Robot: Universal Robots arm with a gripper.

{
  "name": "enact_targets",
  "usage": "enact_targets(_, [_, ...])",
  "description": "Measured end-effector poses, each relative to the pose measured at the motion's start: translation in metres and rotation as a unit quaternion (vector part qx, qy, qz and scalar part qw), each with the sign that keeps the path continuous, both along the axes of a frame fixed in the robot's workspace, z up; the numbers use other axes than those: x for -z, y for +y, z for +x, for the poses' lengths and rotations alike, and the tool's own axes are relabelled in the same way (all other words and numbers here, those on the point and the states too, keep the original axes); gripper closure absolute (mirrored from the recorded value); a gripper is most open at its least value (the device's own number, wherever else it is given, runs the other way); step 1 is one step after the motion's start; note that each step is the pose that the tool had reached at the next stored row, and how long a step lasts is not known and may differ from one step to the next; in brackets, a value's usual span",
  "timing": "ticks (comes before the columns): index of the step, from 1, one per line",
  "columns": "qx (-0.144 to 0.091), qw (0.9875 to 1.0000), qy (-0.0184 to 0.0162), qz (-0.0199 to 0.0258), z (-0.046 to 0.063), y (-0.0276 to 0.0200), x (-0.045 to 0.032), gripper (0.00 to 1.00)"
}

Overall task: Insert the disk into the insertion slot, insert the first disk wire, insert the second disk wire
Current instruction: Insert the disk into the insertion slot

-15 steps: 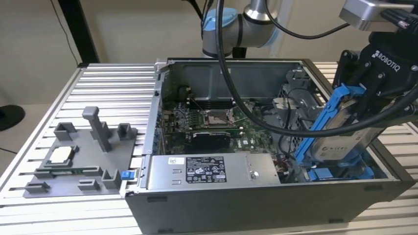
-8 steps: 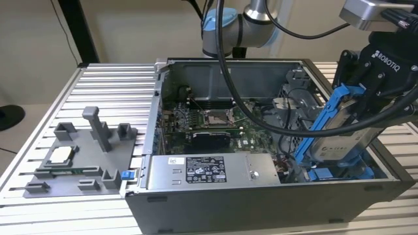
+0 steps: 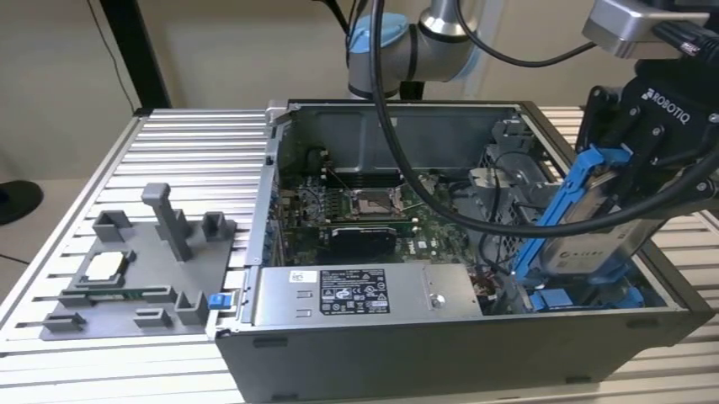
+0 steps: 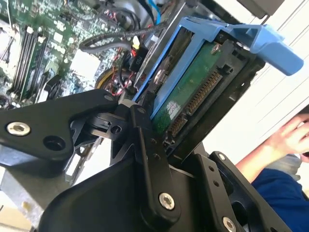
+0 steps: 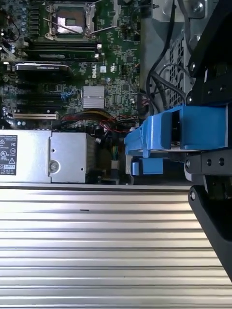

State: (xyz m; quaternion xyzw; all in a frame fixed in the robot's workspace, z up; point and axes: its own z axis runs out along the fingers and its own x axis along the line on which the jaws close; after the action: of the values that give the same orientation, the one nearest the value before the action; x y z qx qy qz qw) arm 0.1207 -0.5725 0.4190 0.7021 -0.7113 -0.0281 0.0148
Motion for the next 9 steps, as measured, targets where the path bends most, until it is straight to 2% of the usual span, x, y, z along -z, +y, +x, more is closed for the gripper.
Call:
enact_targets(2, [0.0, 1.0, -0.0058, 0.0029, -0.0004, 0.0001, -0.0002, 1.0])
enact_targets(4, [0.0, 0.9999, -0.009, 0.0055, -0.0005, 0.0001, 0.0004, 1.0])
enact_targets(9, [0.0, 0.9999, -0.0093, 0.0058, -0.0006, 0.0, 0.0013, 1.0])
